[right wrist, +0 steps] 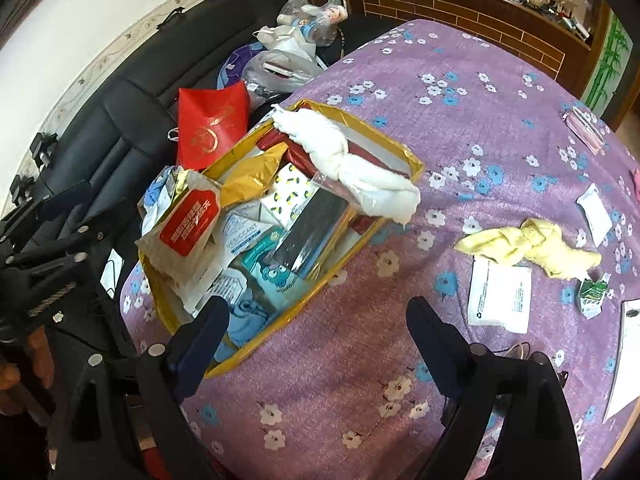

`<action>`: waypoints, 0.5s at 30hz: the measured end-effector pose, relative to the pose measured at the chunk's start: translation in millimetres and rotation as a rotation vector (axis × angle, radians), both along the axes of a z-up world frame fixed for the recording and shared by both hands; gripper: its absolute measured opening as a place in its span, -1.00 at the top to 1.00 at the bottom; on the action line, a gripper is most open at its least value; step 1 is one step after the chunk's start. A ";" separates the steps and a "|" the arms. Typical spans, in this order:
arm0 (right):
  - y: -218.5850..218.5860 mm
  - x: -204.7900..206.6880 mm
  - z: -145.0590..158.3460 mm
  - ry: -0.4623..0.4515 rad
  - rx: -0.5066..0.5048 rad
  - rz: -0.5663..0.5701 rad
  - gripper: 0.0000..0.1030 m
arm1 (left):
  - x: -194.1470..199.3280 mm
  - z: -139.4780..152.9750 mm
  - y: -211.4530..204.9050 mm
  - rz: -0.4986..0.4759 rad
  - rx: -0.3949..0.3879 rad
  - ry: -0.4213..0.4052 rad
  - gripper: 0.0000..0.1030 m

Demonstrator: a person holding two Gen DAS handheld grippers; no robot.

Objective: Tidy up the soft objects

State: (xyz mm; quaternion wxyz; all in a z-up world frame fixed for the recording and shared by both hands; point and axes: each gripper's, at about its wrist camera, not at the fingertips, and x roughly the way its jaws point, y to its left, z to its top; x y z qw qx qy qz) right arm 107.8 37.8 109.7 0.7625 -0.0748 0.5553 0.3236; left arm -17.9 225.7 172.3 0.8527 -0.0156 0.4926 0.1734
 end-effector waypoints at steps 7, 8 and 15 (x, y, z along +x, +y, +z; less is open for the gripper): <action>-6.6 -14.4 -1.3 -0.061 -0.032 0.020 -0.99 | -19.2 1.3 -24.6 0.044 0.024 0.013 -0.33; -8.3 -15.9 -0.5 -0.072 -0.031 0.021 -0.99 | -23.1 1.8 -27.7 0.048 0.034 0.016 -0.33; -13.2 -24.1 8.1 -0.111 0.002 0.040 -0.99 | -38.5 3.4 -38.4 0.075 0.076 0.009 -0.33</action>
